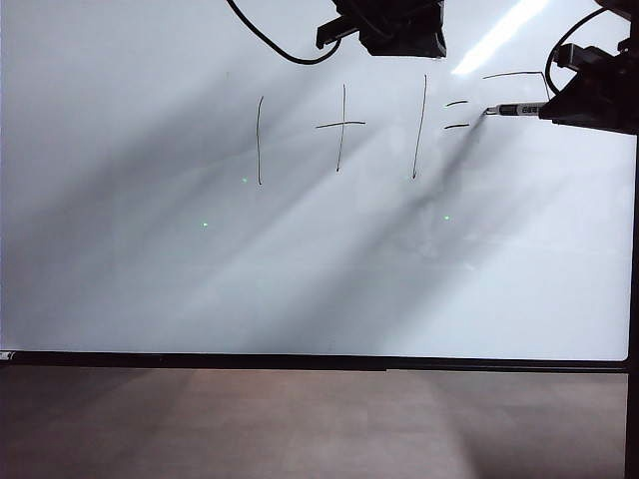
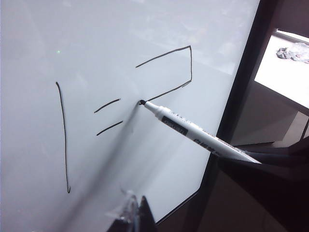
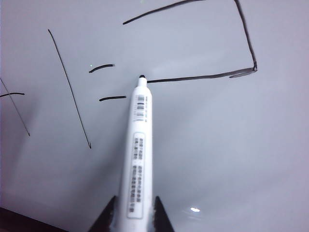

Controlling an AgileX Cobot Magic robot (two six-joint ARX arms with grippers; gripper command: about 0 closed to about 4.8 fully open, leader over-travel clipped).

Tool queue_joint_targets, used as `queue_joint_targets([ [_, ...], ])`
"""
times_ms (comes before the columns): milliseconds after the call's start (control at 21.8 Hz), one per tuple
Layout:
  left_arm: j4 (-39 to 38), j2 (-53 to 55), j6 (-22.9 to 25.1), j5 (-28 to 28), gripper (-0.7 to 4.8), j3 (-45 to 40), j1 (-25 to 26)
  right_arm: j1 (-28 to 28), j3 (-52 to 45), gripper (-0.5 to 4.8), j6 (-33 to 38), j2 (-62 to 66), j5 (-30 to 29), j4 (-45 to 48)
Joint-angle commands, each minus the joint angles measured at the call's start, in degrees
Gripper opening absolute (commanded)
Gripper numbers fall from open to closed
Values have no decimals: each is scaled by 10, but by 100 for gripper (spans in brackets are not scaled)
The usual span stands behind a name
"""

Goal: Reach to the right to find the marker pen, pick it up, and write the answer to the math problem on the whiteboard.

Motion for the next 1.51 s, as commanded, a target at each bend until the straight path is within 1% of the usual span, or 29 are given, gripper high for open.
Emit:
queue_joint_targets([
  [46, 5, -2, 2, 1, -4, 0, -1, 1, 2, -6, 3, 0, 2, 9],
  [688, 5, -2, 2, 1, -4, 0, -1, 1, 2, -6, 0, 13, 3, 9],
  [963, 5, -2, 2, 1, -4, 0, -1, 1, 1, -6, -12, 23, 12, -14],
  [1375, 6, -2, 2, 1, -4, 0, -1, 1, 0, -6, -12, 48, 15, -17],
  [1513, 5, -2, 2, 1, -4, 0, -1, 1, 0, -6, -13, 49, 31, -23],
])
